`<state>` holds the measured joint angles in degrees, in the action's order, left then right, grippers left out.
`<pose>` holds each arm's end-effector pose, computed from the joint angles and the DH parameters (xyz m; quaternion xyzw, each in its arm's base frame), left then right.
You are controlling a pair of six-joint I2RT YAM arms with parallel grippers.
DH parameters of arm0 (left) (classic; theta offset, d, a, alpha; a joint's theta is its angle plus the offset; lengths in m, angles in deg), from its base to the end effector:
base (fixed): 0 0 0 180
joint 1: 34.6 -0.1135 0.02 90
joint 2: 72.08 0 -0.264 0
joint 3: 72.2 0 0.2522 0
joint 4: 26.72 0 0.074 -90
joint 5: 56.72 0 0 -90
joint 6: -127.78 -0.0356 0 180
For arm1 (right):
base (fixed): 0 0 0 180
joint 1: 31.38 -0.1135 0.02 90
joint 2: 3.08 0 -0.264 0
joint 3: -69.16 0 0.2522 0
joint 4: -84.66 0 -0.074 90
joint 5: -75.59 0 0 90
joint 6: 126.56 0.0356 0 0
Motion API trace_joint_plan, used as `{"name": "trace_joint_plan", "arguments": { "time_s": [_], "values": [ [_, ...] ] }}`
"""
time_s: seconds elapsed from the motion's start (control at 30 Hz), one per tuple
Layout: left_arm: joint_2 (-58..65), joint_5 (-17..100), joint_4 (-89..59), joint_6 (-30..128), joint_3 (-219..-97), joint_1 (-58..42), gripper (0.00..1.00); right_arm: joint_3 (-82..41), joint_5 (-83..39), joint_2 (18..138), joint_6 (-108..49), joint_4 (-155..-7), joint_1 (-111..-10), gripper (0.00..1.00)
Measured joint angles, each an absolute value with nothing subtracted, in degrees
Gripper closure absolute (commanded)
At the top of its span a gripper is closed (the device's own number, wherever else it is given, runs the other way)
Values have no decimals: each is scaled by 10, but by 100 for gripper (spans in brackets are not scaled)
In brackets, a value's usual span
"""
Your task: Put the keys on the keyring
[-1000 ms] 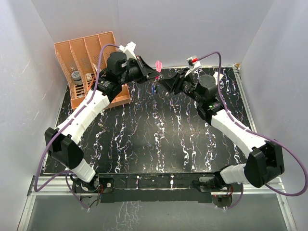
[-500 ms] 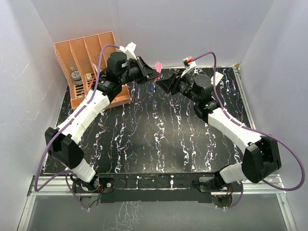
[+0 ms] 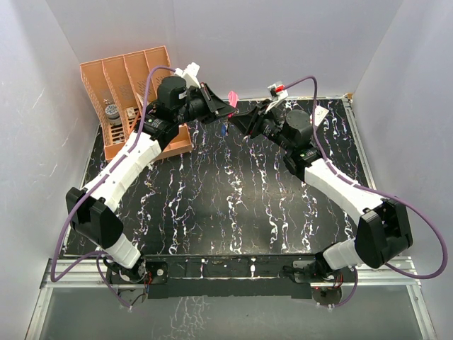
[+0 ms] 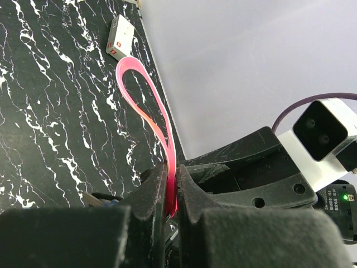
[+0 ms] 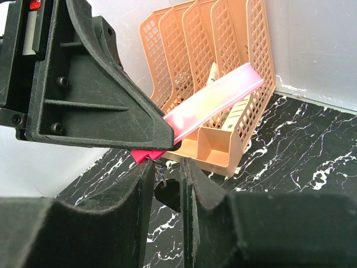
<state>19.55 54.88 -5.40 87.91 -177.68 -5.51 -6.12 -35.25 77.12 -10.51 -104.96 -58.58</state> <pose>0.3244 -0.1955 0.4238 -0.0133 0.7485 -0.5216 0.4093 0.2906 0.1636 0.3608 -0.1397 0.6650 0.4337 0.5918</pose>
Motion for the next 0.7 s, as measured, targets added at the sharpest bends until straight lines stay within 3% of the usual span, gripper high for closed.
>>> {"name": "trace_joint_plan", "arguments": {
  "time_s": [0.2, 0.4, 0.7],
  "values": [
    [198, 549, -56, 887, -1777, -56, 100, -57, -352, 777, -107, -1068, -589, 77],
    [204, 549, -54, 892, -1778, -57, 100, -49, -343, 777, -109, -1074, -589, 67],
    [228, 549, -35, 894, -1800, -56, 100, -43, -338, 776, -111, -1078, -591, 73]
  ]
}}
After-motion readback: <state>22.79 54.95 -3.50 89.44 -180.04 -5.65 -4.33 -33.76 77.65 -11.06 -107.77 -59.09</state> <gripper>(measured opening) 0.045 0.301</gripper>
